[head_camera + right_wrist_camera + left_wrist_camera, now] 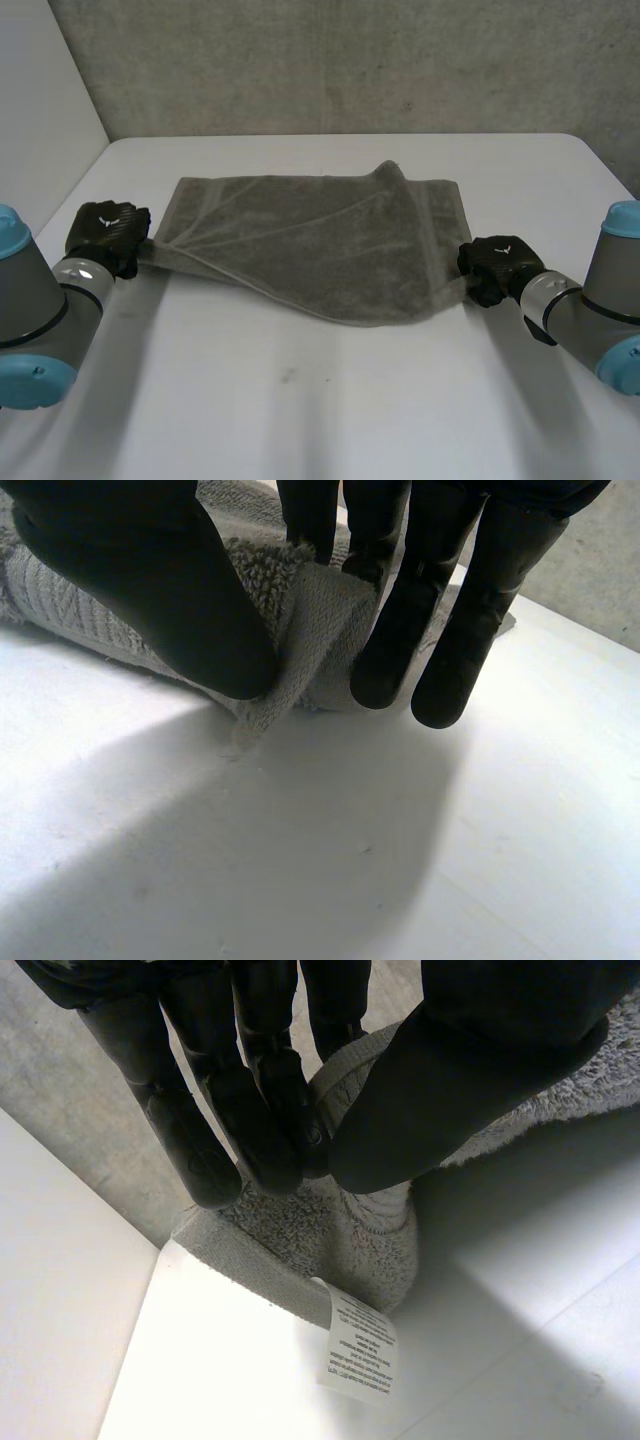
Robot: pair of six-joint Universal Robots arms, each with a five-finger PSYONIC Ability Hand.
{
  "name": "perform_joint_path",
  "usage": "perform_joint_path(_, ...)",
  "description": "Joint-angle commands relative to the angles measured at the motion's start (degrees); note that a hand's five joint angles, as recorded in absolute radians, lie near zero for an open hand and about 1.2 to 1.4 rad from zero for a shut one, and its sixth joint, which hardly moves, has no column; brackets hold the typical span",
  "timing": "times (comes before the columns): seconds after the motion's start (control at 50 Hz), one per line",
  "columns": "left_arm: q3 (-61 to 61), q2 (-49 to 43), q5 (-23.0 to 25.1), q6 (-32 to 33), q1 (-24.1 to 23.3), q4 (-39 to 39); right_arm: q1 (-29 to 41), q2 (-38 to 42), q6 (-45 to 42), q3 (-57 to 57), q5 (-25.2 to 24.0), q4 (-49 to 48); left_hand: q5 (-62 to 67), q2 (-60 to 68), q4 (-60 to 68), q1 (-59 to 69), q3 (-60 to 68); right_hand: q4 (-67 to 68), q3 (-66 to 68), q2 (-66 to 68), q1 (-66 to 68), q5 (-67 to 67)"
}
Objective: Fold the towel.
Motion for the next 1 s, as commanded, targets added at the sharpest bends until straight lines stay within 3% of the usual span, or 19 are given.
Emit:
perform_joint_path(0.02,-0.9,0.0,0.1,0.2,-0.6,-0.1,-0.2,-2.2,-2.1,0.1,-0.2,0.7,10.1,9.7,9.7,11.0,9.8,11.7,12.4,12.9,24.6,14.9)
perform_joint_path(0.04,-0.9,0.0,0.1,0.2,-0.6,-0.1,-0.4,-3.2,-3.1,0.2,-0.1,1.1,10.1,9.7,9.7,11.0,9.8,11.7,12.4,12.9,24.6,14.9)
perform_joint_path(0.08,-1.3,0.0,0.1,0.6,-1.1,-0.2,-0.5,-4.3,-4.6,0.5,0.0,2.1,-11.5,-11.9,-11.8,-10.6,-11.8,11.7,12.4,12.9,24.6,14.9)
perform_joint_path(0.1,-1.3,0.0,0.1,0.6,-1.1,-0.2,-0.6,-5.1,-6.3,1.0,0.1,3.6,-11.6,-12.0,-12.0,-10.7,-11.9,11.7,12.4,12.9,24.6,14.9)
perform_joint_path(0.14,-1.5,-0.2,0.0,0.7,-1.2,-0.4,-0.7,-6.0,-8.2,1.1,0.1,5.6,-25.4,-25.8,-25.7,-24.5,-25.7,11.7,12.4,12.9,24.6,14.9)
perform_joint_path(0.32,-1.6,-0.5,0.1,0.7,-0.3,-0.4,-4.5,-8.0,-15.9,2.3,-0.5,13.7,-26.3,-26.6,-26.6,-25.3,-26.6,11.7,12.4,12.9,24.6,14.9)
perform_joint_path(0.58,-2.5,-1.2,1.7,0.6,-0.3,-0.5,-6.5,-7.1,-16.3,3.4,-2.5,13.3,-18.4,-18.7,-18.7,-17.4,-18.6,11.7,12.4,12.9,24.6,14.9)
perform_joint_path(0.62,-3.5,-1.2,3.8,0.6,-0.5,-0.6,-6.4,-7.1,-16.3,3.7,-2.5,13.3,10.4,10.0,10.0,11.3,10.1,11.7,12.4,12.9,24.6,14.9)
perform_joint_path(0.72,-4.5,-0.7,7.2,0.6,-0.4,-0.8,-6.3,-7.6,-16.5,3.8,-2.7,13.6,10.5,10.2,10.2,11.5,10.3,11.7,12.4,12.9,24.6,14.9)
perform_joint_path(0.84,-7.8,3.8,7.5,0.8,-0.1,-3.3,-6.9,-10.0,-18.4,2.8,-2.3,16.7,10.5,10.2,10.2,11.5,10.3,11.7,12.4,12.9,24.6,14.9)
perform_joint_path(0.96,-11.8,9.9,7.7,1.2,1.0,-8.0,-10.3,-14.1,-30.2,2.5,-1.5,28.8,10.5,10.2,10.2,11.5,10.3,11.7,12.4,12.9,24.6,14.9)
perform_joint_path(1.0,-14.8,15.2,7.7,3.9,2.6,-13.3,-12.0,-14.7,-34.4,2.9,-1.1,33.1,10.5,10.2,10.2,11.5,10.3,11.7,12.4,12.9,24.6,14.9)
